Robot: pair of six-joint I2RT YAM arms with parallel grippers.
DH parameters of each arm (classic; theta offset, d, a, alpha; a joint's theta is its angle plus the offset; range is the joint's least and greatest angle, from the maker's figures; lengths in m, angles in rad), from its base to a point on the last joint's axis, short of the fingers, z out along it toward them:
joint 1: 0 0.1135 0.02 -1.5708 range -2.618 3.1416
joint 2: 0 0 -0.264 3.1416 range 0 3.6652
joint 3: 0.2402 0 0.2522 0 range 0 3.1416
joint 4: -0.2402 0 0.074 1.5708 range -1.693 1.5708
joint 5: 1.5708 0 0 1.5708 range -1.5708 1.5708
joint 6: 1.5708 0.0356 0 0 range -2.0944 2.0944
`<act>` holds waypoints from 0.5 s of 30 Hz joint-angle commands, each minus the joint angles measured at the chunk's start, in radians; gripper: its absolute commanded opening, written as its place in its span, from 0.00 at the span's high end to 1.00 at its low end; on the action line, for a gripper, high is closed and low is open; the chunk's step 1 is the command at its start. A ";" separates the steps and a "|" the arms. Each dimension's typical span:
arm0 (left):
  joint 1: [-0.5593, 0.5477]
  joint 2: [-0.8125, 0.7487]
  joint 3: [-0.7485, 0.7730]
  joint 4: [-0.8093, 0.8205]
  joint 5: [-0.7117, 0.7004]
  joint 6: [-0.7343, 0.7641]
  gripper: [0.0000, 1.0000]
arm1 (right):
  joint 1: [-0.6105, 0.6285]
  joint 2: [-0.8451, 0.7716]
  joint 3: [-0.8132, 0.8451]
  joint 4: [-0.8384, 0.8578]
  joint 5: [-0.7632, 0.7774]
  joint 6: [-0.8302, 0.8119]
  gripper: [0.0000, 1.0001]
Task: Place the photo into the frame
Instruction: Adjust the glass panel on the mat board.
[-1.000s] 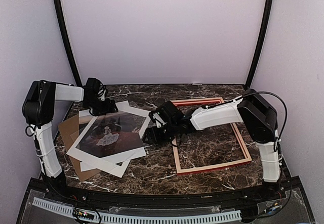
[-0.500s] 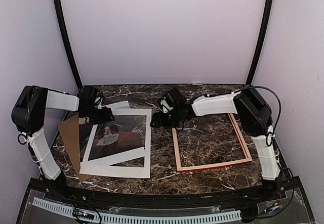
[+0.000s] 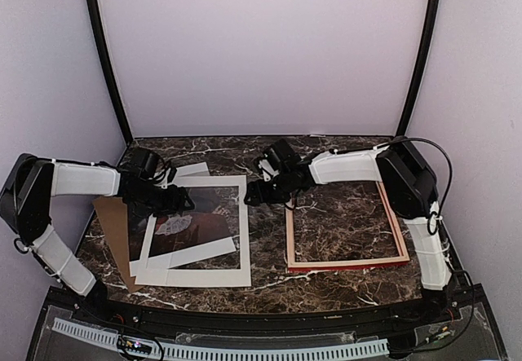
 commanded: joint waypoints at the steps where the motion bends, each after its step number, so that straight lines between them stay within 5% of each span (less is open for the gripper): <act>1: 0.000 -0.056 0.022 -0.038 -0.080 -0.007 0.25 | 0.005 -0.129 -0.153 -0.023 0.041 0.016 0.22; 15: 0.000 -0.012 0.036 -0.013 -0.101 0.004 0.18 | 0.037 -0.277 -0.418 -0.019 0.160 0.092 0.23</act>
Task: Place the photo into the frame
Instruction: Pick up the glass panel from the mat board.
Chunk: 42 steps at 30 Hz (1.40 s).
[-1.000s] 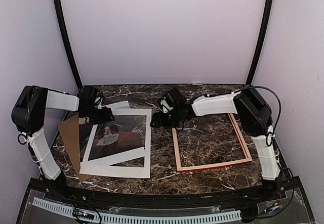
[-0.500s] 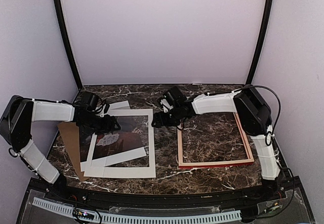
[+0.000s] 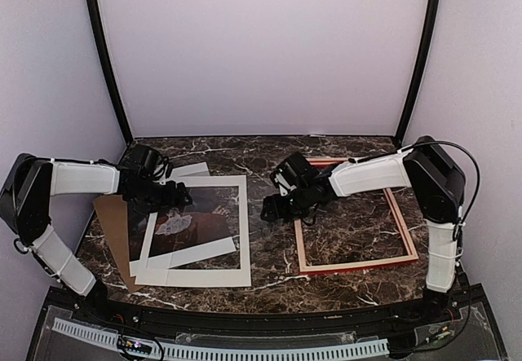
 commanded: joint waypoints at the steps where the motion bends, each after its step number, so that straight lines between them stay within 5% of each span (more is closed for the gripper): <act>1: -0.001 0.014 0.012 -0.005 0.003 0.006 0.18 | 0.005 -0.046 -0.071 -0.061 0.092 0.036 0.23; 25: -0.016 0.025 -0.066 -0.049 0.163 -0.052 0.17 | 0.042 -0.038 -0.182 0.020 0.027 0.136 0.25; 42: -0.002 -0.006 -0.118 0.063 0.374 -0.119 0.21 | 0.048 -0.010 -0.225 0.106 -0.023 0.169 0.26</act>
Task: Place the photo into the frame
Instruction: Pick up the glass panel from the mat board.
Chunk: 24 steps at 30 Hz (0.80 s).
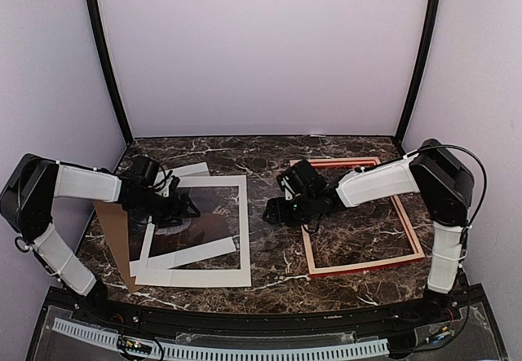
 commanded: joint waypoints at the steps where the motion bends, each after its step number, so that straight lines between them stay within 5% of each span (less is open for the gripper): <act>1: 0.004 -0.039 -0.035 0.016 0.124 -0.032 0.21 | 0.021 0.062 -0.061 -0.066 -0.059 0.034 0.26; 24: 0.034 -0.168 -0.024 0.105 0.322 -0.053 0.41 | 0.021 0.063 -0.085 -0.058 -0.056 0.010 0.26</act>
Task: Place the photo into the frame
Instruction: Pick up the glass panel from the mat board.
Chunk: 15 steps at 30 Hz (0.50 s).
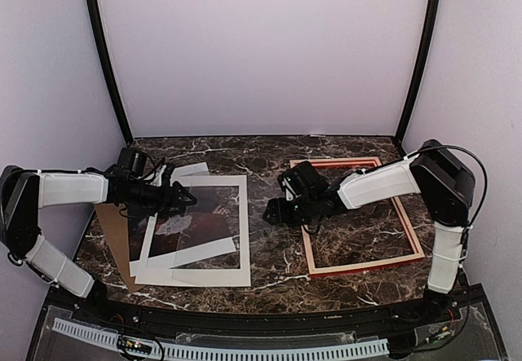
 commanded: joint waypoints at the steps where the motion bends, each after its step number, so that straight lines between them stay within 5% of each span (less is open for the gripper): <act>1: -0.006 -0.037 0.001 0.057 0.136 -0.010 0.43 | 0.022 0.070 -0.056 -0.107 -0.053 0.005 0.26; 15: 0.000 -0.013 0.022 0.003 0.071 0.043 0.48 | 0.024 0.047 -0.055 -0.098 -0.069 -0.020 0.26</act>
